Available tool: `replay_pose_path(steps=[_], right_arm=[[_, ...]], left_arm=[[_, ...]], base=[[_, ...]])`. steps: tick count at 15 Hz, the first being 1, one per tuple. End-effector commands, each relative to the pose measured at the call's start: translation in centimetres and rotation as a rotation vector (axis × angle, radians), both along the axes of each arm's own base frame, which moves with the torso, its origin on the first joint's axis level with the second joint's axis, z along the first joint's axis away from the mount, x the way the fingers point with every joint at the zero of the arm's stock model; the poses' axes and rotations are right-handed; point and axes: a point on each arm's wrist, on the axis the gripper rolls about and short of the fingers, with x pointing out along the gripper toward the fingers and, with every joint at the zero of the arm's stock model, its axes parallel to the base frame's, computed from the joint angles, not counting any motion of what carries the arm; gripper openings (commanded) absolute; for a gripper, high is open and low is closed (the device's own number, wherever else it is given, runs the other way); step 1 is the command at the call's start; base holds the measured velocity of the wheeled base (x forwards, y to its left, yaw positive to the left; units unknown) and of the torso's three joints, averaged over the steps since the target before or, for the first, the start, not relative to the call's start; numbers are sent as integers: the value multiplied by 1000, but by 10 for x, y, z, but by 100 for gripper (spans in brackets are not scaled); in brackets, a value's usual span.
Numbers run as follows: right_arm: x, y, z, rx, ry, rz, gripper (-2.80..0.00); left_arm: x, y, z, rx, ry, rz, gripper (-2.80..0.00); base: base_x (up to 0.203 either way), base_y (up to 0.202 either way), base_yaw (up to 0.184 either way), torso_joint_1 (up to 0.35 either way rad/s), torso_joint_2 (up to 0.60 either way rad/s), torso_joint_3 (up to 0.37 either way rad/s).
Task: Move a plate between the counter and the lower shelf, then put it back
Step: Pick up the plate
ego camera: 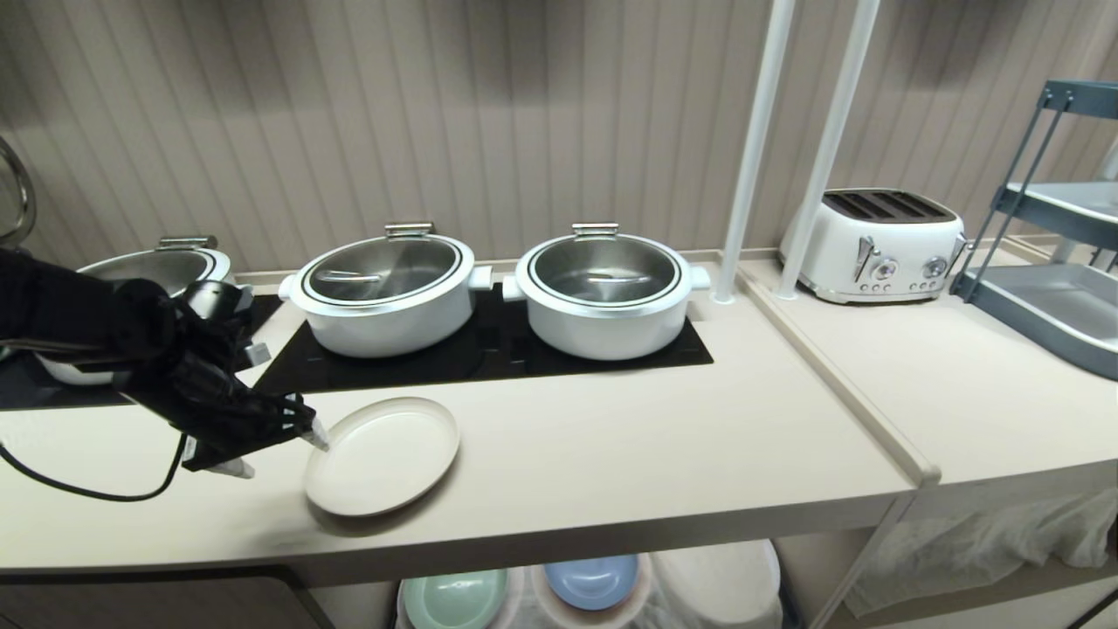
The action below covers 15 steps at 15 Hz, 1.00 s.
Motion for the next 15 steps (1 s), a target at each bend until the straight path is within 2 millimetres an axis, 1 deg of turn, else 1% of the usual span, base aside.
replay_pose_path(steps=[1,3,7,12,15], right_arm=[[0,0,0,-1,1,0,-280],[0,0,0,-1,1,0,-280],[0,0,0,-1,0,0,-280],[0,0,0,-1,-1,0,-280],[0,0,0,-1,1,0,-280]], left_arm=[[6,1,-10,6,26,-22,0],[12,5,-18,20,40,-55,0],[29,11,-33,28,53,-59,0],[45,4,-46,29,60,-81,0],[50,-1,-48,31,55,-97,0]], base=[[0,0,0,0,0,0],[0,0,0,0,0,0],[0,0,0,0,0,0],[0,0,0,0,0,0],[0,0,0,0,0,0]])
